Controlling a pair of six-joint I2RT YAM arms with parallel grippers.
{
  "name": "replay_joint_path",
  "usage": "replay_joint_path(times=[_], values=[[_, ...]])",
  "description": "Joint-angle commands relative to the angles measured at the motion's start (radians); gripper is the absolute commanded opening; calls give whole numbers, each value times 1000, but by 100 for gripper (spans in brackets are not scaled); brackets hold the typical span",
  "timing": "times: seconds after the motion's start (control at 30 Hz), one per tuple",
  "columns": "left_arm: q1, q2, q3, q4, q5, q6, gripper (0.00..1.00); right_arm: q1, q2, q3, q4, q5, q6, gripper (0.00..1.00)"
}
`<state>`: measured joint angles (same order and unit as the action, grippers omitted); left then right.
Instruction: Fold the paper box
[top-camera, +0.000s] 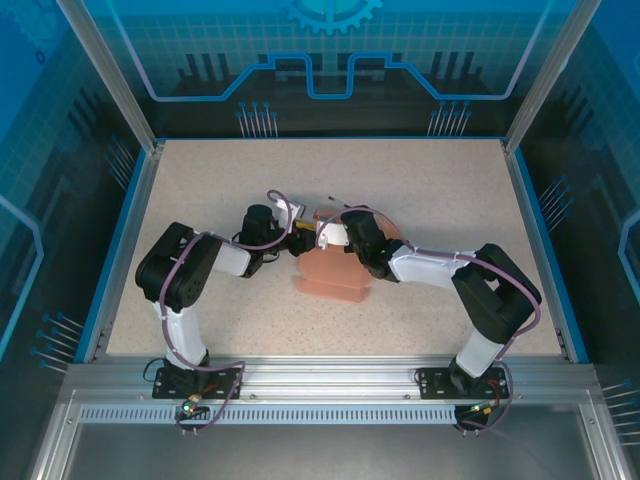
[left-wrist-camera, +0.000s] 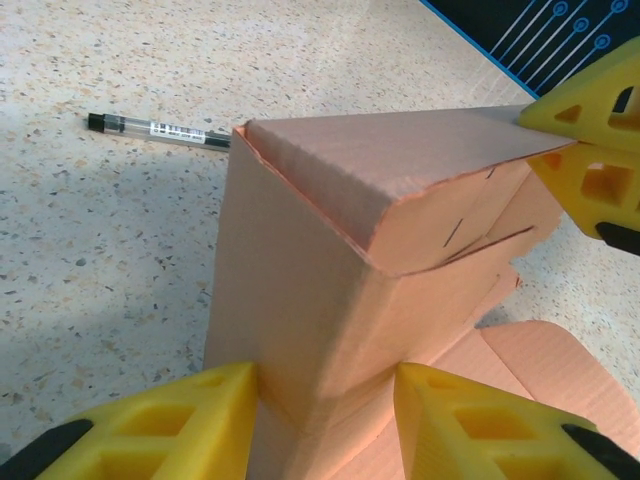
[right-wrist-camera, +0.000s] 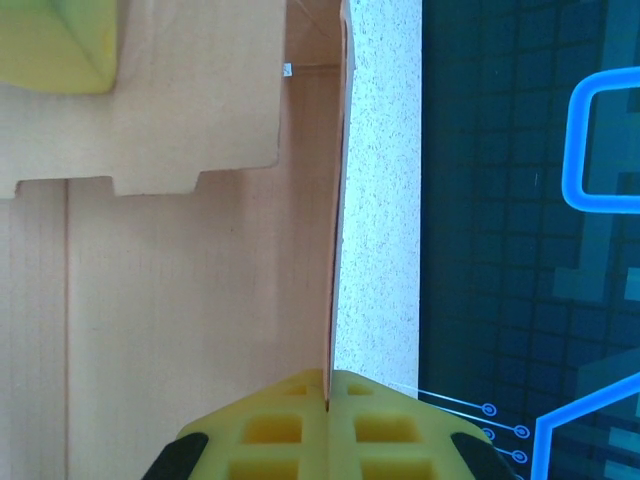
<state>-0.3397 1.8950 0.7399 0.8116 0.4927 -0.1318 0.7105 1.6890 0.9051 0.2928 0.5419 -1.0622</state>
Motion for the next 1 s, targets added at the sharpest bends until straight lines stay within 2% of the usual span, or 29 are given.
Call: replay_joint_path(times=[0.0,0.47,0.6,0.77,0.97], values=[[-13,-6,34,-10,-34,-7,43,27,-4,6,-65,-40,10,0],[-18,-14,67,-81,-111,-33,50,33,-24,0,-89,-58,31,0],[-25,-21,78,-123,-151,-18,46,33,-26,1,-92,-57,34,0],[-45,-42,76,-190,-266,31,40,33,-31,3,-95,-49,35,0],[-61,-59,73,-217,-394,27,30,38,-32,5,-109,-41,48,0]])
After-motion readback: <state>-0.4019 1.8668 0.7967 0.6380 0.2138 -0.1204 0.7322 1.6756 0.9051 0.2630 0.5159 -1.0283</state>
